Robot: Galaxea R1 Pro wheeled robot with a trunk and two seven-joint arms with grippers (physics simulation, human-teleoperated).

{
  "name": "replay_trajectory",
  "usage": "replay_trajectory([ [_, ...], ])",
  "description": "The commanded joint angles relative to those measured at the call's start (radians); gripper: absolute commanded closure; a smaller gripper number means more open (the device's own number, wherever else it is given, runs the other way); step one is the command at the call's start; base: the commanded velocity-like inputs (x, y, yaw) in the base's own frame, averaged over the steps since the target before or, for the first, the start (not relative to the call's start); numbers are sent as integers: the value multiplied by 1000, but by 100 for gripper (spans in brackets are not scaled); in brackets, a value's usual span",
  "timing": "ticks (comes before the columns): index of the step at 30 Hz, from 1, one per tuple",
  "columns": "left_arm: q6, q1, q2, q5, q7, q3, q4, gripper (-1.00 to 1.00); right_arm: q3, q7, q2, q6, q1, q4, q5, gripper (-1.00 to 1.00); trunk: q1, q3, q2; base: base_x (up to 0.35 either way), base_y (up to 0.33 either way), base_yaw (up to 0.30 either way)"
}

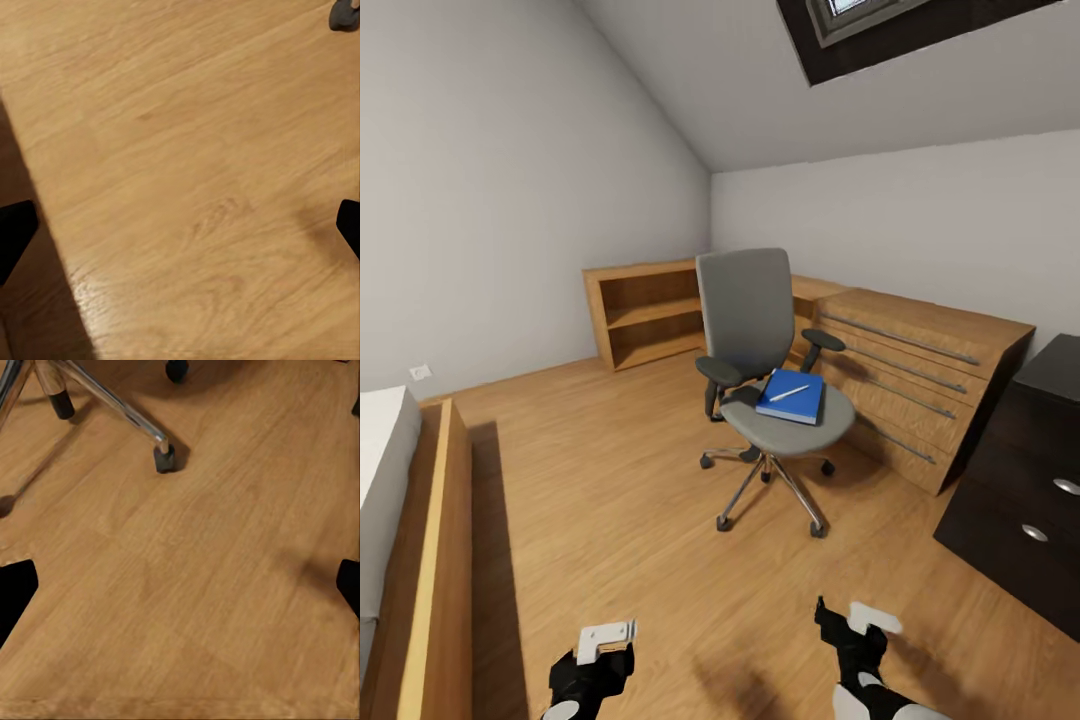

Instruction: In the bedroom, organize the workspace by keeping the computer under the desk, ensuring the monitor is on the desk, placing the keyboard on the desk next to the monitor, placing the mouse on the desk next to the keyboard, moving the folder from the swivel chair onto the desk next to the mouse, stacking the notebook on top of the folder with the pen on top of the notebook, and positioning the swivel chair next to the desk.

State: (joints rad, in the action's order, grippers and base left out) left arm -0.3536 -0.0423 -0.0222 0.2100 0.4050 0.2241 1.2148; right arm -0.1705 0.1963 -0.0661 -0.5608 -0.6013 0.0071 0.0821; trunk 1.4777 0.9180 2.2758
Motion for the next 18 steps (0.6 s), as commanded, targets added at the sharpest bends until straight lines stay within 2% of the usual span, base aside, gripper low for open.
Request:
replay_trajectory([
  [1, 76, -1, 1, 9, 10, 3, -52, -100, 3, -3, -1, -19, 38, 5, -8, -100, -4, -2, -7, 0, 0, 0],
  [2, 132, -1, 1, 9, 11, 2, -89, -100, 3, -4, -1, -30, 54, 7, -16, -100, -8, -6, -14, 0, 0, 0],
  [5, 229, -1, 1, 10, 12, 2, -169, -100, 3, -8, -2, -58, 80, 9, -25, -100, -20, -15, -35, 0, 0, 0],
  [8, 296, -1, 1, 11, 11, 2, -233, -100, 3, -10, -2, -84, 115, 11, -29, -100, -31, -24, -56, 0, 0, 0],
  [16, 393, -1, -2, 8, 10, 4, -375, -100, 3, -22, -7, -116, 176, 13, -33, -100, -62, -49, -112, 0, 0, 0],
  [18, 445, 0, -3, 7, 10, 5, -403, -100, 3, -24, -8, -137, 191, 13, -40, -100, -69, -56, -126, 0, 0, 0],
])
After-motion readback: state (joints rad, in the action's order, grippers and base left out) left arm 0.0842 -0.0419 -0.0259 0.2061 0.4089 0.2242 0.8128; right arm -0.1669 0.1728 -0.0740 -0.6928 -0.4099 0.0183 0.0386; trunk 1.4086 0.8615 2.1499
